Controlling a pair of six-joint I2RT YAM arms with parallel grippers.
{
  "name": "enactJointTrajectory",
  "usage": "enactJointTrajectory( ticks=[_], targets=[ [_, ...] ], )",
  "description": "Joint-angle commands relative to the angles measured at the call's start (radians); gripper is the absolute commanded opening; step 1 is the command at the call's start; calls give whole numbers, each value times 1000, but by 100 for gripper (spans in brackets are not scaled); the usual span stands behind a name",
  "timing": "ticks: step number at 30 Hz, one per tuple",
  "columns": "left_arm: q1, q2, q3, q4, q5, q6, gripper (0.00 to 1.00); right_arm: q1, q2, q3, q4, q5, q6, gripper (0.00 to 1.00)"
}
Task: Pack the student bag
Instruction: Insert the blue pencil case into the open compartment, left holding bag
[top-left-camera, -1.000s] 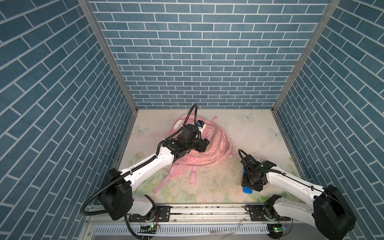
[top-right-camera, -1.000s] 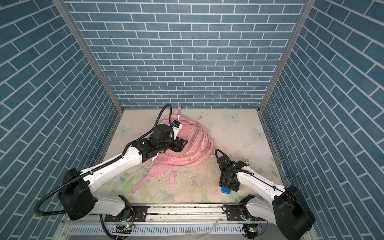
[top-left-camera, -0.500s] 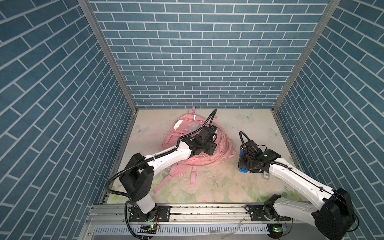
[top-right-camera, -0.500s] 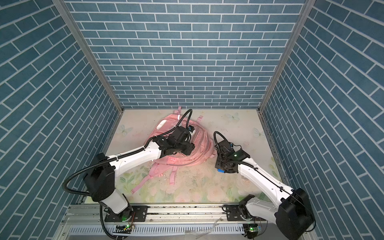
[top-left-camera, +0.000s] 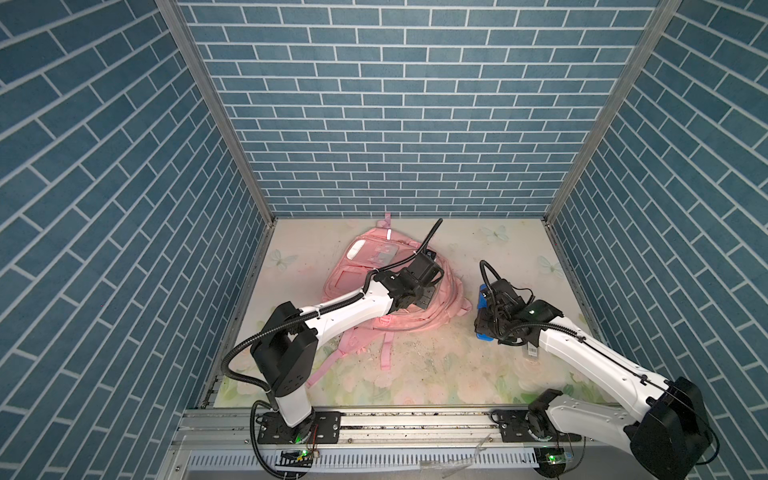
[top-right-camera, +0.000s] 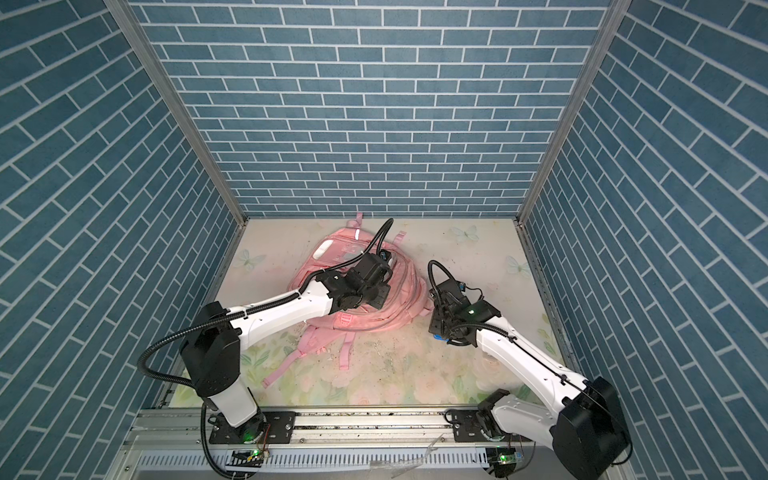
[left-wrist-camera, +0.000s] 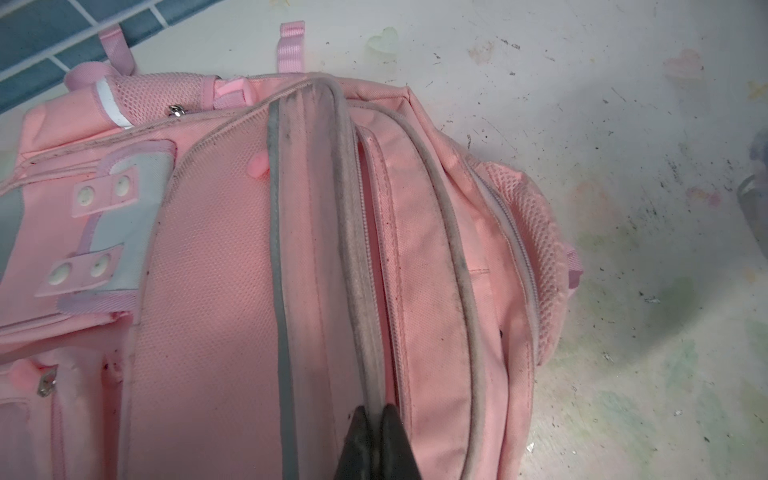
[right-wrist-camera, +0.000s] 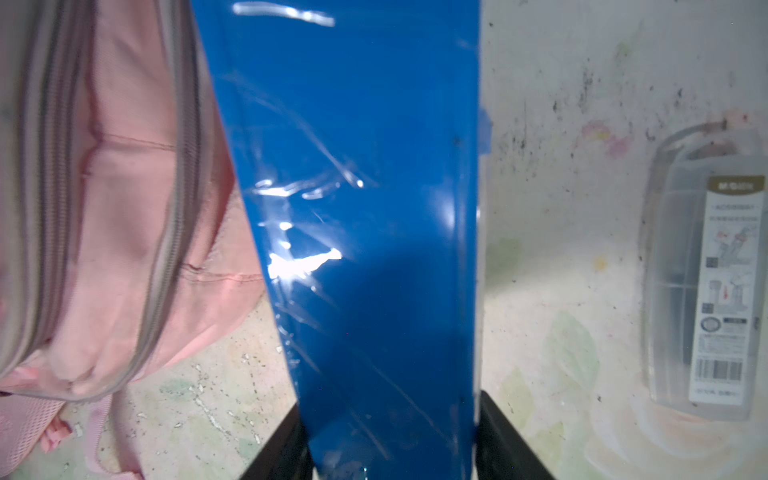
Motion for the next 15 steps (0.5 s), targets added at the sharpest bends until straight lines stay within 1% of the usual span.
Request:
enactJointTrajectory(
  ticks=[1,3,7,11,15],
  targets=[
    [14,-81,26,11,-99,1,0,3,-34,42,110,-34,-32,40],
    [23,-113,12,35,-97,-7,0,2,-39,46,172,-58,-15,39],
    [73,-193,-66,111,-32,-57,0,3,6,91,309,-139,28,39],
    [150,-279,-184,225,64,-143,0,3,138,179,451,-240,55,40],
    [185,-326,-246,285,91,-177,0,2,286,281,574,-334,111,42]
  ],
)
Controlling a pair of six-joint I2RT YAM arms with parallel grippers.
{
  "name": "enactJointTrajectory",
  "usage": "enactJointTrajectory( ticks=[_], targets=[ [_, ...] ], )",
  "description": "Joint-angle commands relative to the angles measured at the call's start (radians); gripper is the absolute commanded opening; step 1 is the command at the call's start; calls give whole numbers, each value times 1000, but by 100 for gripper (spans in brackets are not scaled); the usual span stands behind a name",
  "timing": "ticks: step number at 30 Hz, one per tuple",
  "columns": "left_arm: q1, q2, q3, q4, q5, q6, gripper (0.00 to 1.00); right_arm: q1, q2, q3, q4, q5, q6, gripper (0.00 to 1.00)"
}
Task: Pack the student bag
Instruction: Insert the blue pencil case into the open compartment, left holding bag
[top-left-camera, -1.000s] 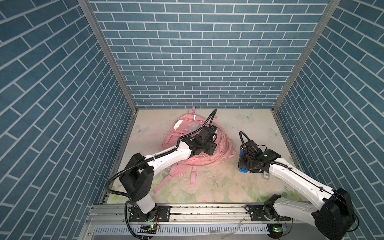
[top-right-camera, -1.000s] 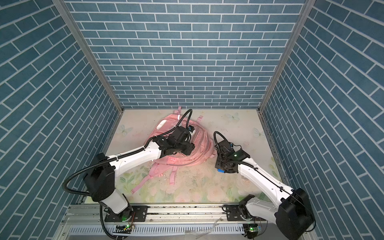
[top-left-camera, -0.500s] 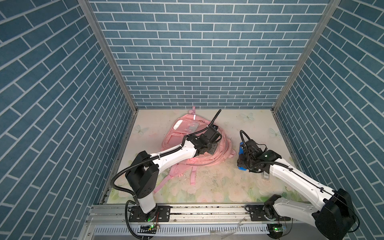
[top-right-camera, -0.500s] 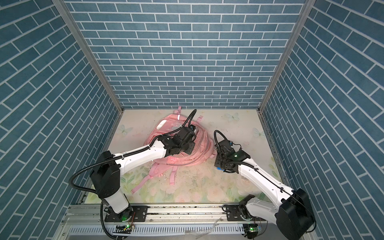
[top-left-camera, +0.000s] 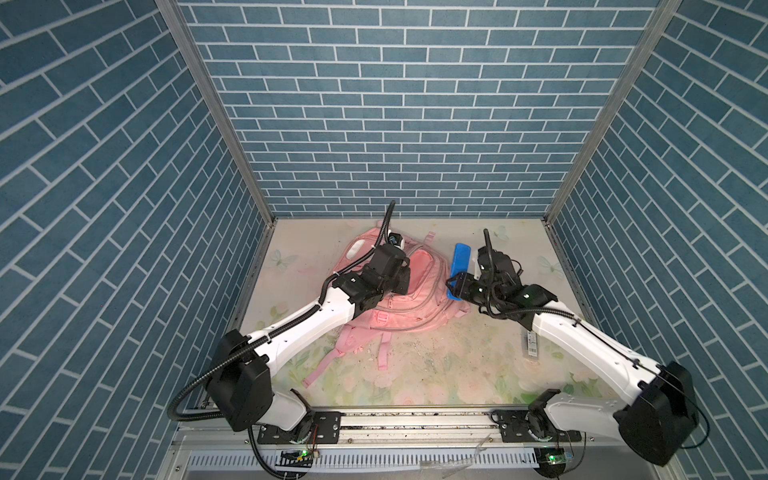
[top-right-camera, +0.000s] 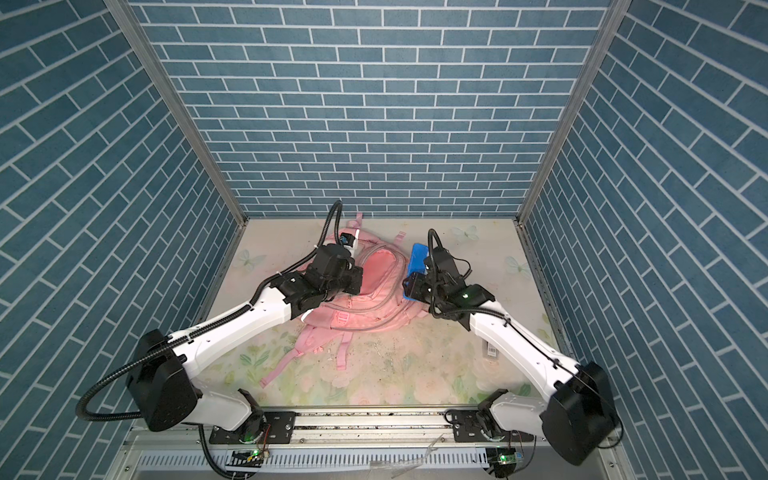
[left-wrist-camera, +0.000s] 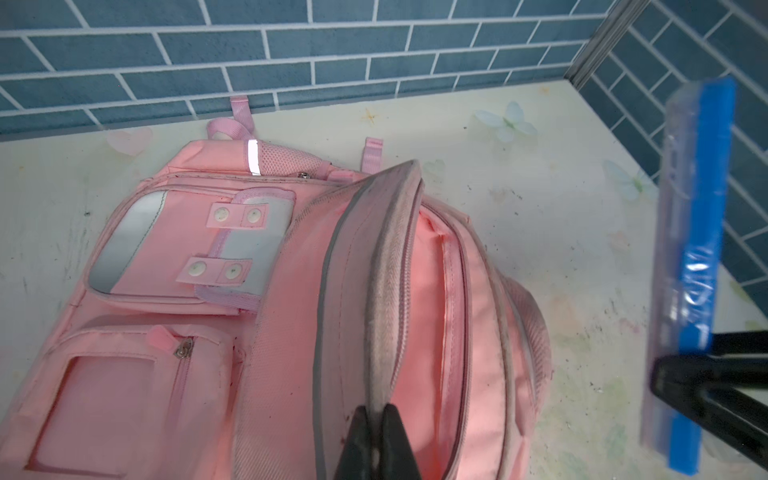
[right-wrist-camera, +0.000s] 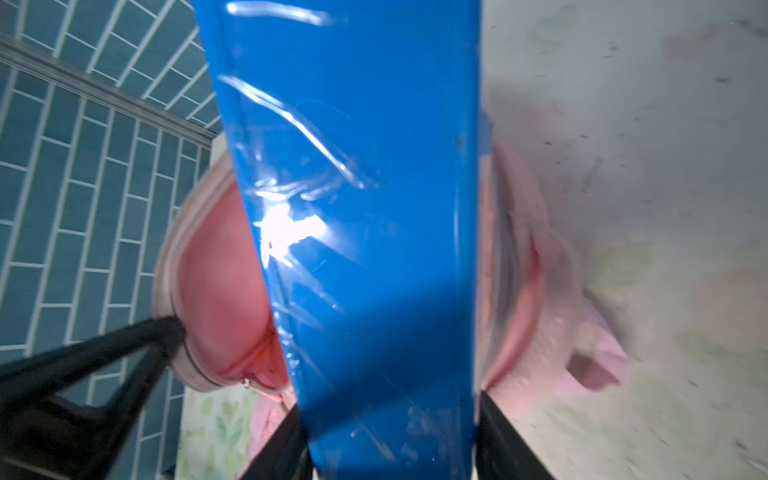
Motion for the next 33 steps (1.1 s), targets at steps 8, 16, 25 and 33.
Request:
enactJointTrajectory(
  ticks=[8,16,25,33],
  targets=[
    [85,-82,-145,243,111,-157,0,8,246,82,392,-200,289,42],
    [109,-71,-161,271,174,-172,0,58,376,67,591,-227,409,45],
    [121,-88,-171,274,168,-169,0,91,482,38,735,-257,567,45],
    [125,-82,-170,273,170,-163,0,128,501,-1,727,-269,627,45]
  ],
)
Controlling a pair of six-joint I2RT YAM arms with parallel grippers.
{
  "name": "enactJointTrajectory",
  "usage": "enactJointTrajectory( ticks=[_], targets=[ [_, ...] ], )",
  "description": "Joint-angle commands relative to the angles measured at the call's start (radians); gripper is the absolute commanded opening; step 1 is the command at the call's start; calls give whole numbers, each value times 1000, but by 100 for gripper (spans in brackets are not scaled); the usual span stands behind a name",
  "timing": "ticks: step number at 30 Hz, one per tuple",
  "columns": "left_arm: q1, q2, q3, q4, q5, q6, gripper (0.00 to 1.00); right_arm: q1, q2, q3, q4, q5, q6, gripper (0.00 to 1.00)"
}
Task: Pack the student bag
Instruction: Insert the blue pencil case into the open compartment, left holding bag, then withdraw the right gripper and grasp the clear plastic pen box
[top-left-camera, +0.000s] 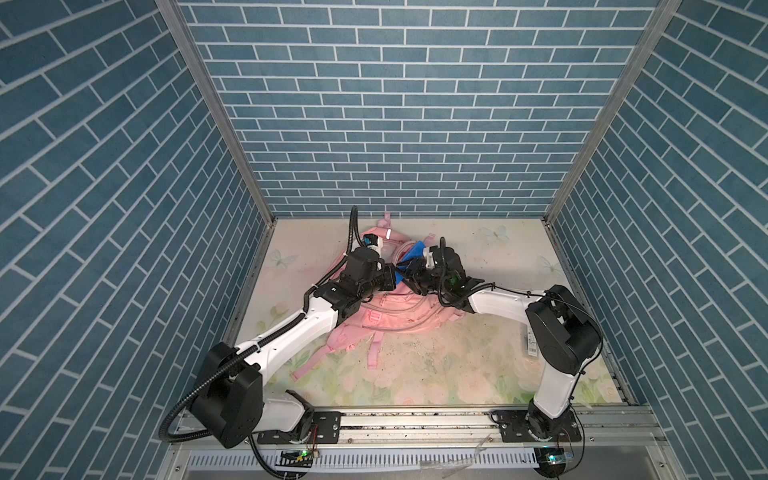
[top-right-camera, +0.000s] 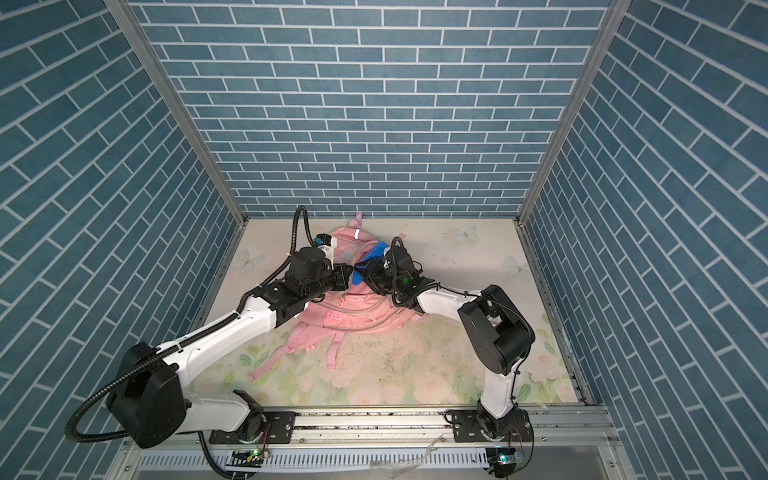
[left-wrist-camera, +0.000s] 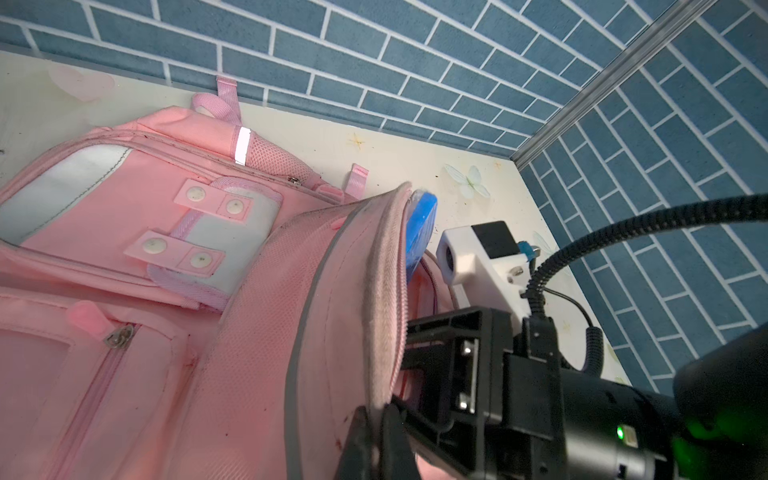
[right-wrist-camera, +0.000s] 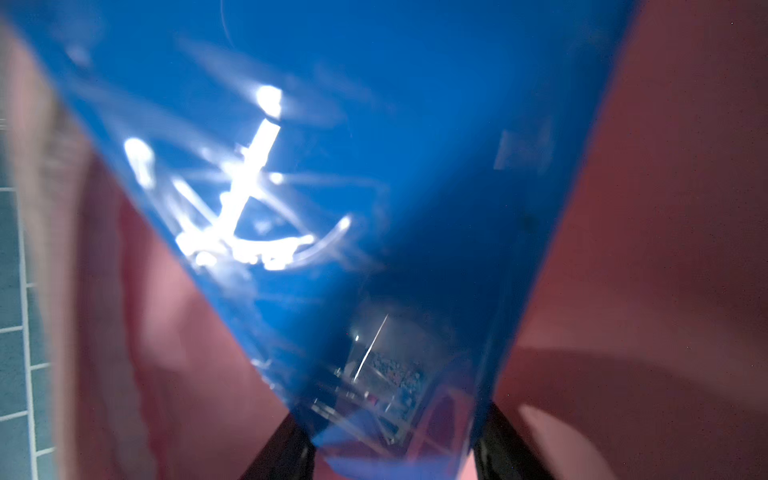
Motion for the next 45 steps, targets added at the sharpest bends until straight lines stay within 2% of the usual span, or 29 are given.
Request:
enactJointTrajectory(
  ticks=[1,5,8,13,16,23,26,33,37,41,45],
  targets=[
    [16,-19,-8,45,-19,1,0,21,6,-37,22,-23,86,44],
    [20,-22,-9,50,-2,-1,0,26,-19,-83,22,2,88,45],
    [21,-21,-4,53,12,0,0,24,-19,-60,-49,11,52,49],
    [20,-14,-5,43,31,5,0,26,42,120,-242,-50,-108,75],
    [20,-18,-7,37,35,10,0,29,23,124,-284,-22,-145,87],
    [21,-23,-1,30,32,29,0,20,-94,-15,-259,79,-150,88],
    [20,-23,3,23,42,36,0,13,-121,-13,-269,114,-193,81],
    [20,-47,-8,11,73,36,0,-25,-132,13,-316,211,-305,52],
    [18,-57,-26,12,98,32,0,-56,-130,33,-282,190,-384,34],
    [8,-53,-47,32,127,25,0,-72,-155,73,-304,192,-496,31],
    [-7,-44,-62,71,165,17,0,-120,-199,93,-430,187,-568,32]
  ],
)
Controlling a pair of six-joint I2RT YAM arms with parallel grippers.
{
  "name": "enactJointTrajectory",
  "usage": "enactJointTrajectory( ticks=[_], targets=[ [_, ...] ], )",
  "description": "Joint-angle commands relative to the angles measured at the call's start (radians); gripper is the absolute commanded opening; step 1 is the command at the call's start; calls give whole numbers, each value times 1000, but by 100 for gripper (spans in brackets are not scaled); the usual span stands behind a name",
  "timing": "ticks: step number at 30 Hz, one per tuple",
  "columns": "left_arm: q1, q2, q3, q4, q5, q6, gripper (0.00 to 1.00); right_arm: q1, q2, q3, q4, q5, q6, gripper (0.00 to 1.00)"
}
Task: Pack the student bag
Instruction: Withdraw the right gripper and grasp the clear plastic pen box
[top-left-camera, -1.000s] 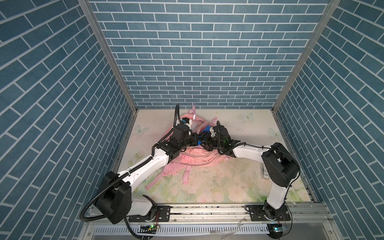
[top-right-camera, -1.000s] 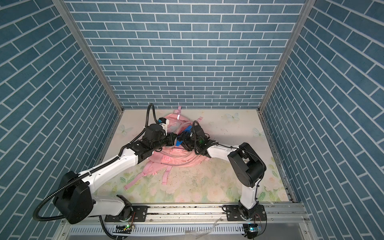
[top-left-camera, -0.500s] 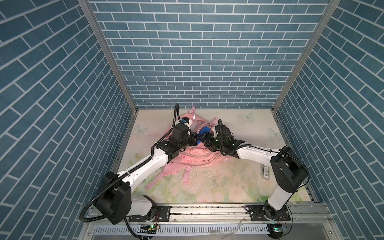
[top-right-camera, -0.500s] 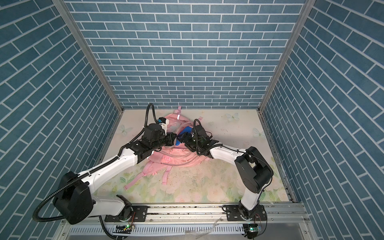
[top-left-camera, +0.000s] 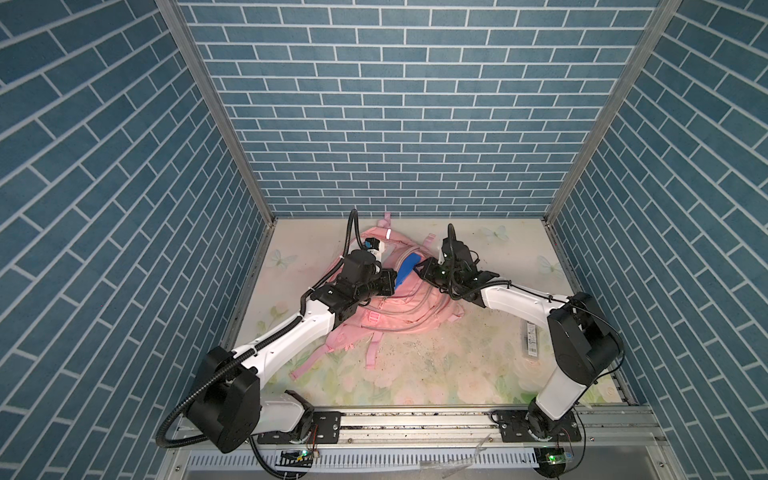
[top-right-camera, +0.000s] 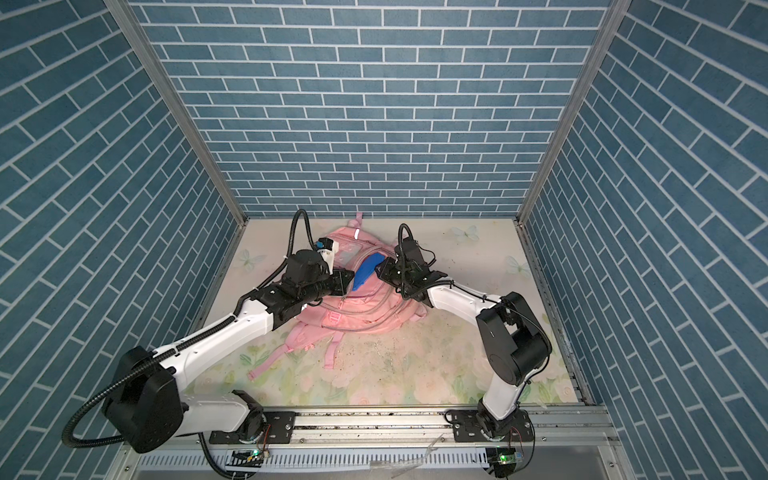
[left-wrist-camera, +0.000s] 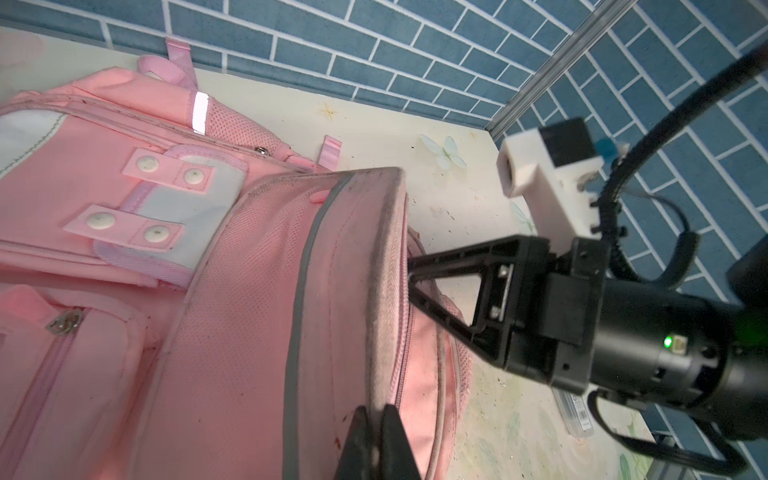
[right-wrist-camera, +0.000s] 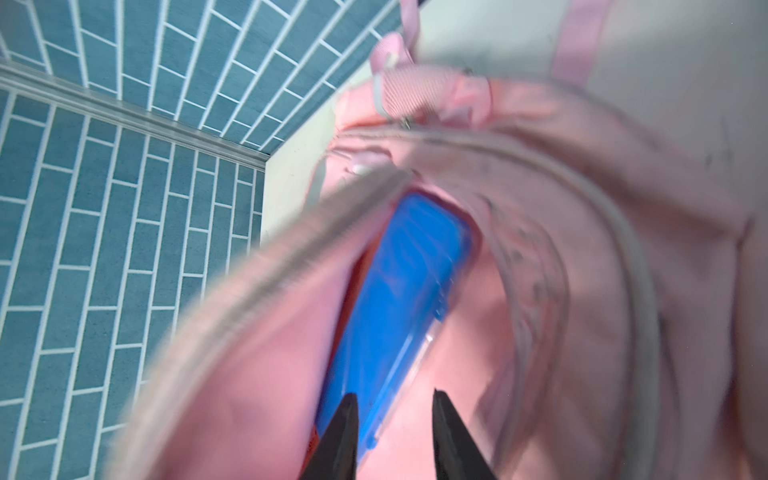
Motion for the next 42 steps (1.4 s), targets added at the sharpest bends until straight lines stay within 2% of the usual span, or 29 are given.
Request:
enactJointTrajectory(
  ticks=[1,4,7,8,10,14,18,23,29,36,42],
  targets=[
    [-17,-19,-10,57,38,-7,0,-43,-104,-2,-105,28,-108,32],
    [-32,-16,-8,62,33,1,0,-111,-235,-76,-187,99,-151,37],
    [-46,1,-3,61,40,8,0,-172,-351,-101,-347,197,-271,57],
    [-53,13,-1,66,54,12,0,-197,-380,-90,-425,223,-340,65],
    [-70,40,6,60,63,25,0,-231,-417,-74,-586,315,-400,82],
    [-130,77,39,28,34,79,2,-346,-483,-140,-765,358,-445,97],
    [-191,58,89,-16,-77,149,34,-467,-544,-268,-784,317,-409,97],
    [-230,17,144,-66,-175,200,53,-586,-569,-386,-737,317,-391,97],
    [-233,-49,116,-46,-208,206,59,-713,-480,-450,-742,288,-385,97],
    [-223,-49,103,-48,-200,228,60,-733,-417,-472,-727,209,-347,97],
    [-195,-51,81,-16,-168,218,60,-732,-364,-465,-743,140,-355,92]
  ],
)
